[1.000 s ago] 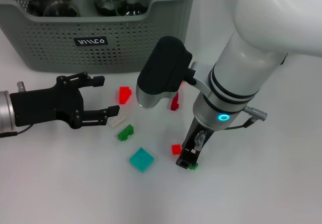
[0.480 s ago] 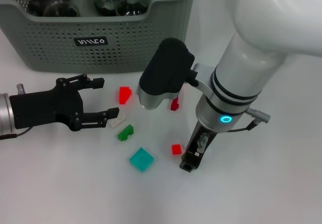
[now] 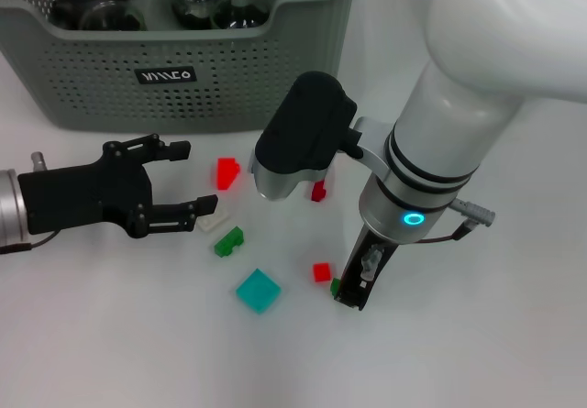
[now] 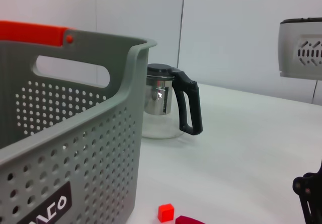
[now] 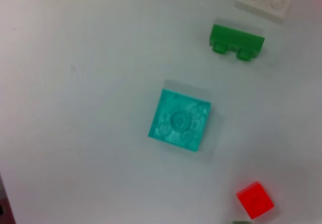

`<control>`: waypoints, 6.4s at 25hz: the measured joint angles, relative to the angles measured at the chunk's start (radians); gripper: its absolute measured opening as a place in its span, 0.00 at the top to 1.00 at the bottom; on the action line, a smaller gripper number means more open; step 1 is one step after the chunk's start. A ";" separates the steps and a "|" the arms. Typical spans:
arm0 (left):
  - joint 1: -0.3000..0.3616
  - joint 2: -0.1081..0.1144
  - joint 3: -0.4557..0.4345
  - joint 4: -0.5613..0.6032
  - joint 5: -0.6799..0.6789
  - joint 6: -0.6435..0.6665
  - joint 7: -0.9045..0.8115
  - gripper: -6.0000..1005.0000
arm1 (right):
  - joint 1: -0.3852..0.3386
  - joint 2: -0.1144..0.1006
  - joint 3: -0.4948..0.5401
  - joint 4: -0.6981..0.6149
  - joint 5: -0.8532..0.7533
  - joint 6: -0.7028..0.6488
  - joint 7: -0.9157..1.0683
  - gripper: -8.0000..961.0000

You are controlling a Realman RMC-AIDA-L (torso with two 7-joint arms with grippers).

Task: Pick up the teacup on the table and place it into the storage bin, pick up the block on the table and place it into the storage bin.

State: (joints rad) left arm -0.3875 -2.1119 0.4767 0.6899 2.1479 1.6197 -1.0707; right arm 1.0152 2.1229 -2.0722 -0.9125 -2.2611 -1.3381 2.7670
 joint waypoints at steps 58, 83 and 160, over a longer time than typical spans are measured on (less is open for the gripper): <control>-0.002 0.056 -0.034 -0.017 0.004 -0.008 -0.112 0.15 | 0.284 -0.019 0.658 0.005 -0.259 0.239 -0.272 0.70; 0.007 0.055 -0.035 -0.013 0.004 0.008 -0.091 0.16 | -0.104 -0.018 0.372 -0.337 -0.078 -0.256 -0.413 0.04; 0.003 0.046 -0.076 -0.021 -0.008 0.004 -0.096 0.16 | 0.006 -0.006 0.013 0.060 0.073 0.120 -0.491 0.77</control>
State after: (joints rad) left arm -0.3843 -2.0656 0.4009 0.6688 2.1399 1.6237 -1.1664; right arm 1.0211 2.1166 -2.0596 -0.8524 -2.1881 -1.2183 2.2758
